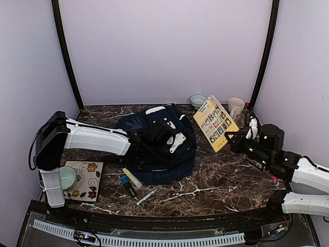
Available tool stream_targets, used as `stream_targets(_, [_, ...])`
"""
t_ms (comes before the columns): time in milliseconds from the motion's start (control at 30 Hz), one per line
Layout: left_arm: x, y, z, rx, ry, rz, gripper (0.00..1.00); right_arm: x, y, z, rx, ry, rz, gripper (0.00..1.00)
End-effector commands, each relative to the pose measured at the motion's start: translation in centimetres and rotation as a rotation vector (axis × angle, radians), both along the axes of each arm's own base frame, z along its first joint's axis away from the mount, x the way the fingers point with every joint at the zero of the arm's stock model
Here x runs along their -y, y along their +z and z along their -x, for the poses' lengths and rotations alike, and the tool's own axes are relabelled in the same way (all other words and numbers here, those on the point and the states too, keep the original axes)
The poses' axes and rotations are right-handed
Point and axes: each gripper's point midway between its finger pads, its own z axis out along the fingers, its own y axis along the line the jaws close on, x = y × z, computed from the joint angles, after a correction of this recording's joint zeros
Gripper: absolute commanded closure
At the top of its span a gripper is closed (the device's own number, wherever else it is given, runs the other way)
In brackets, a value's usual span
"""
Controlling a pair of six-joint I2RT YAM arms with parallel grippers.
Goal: Pack the student bag
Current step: Pick up the largest pocket of the bag from the student bag.
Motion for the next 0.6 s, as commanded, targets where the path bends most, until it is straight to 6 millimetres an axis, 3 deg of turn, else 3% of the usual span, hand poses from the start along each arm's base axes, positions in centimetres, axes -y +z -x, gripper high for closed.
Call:
stream_targets(0, [-0.3, 6.5, -2.8, 0.154, 0.130, 0.133, 1.00, 0.4, -0.1, 0.7, -0.041, -0.021, -0.090, 1.00])
stream_targets(200, [-1.0, 9.9, -6.9, 0.154, 0.239, 0.247, 1.00, 1.5, -1.5, 1.3, -0.109, -0.075, -0.137, 1.00])
stream_targets(433, [-1.0, 13.8, -9.7, 0.182, 0.286, 0.357, 1.00, 2.4, -1.8, 2.2, -0.124, -0.088, -0.185, 1.00])
stream_targets(567, [-0.7, 15.0, -11.0, 0.182, 0.295, 0.394, 1.00, 2.7, -2.4, 2.6, -0.154, -0.106, -0.248, 1.00])
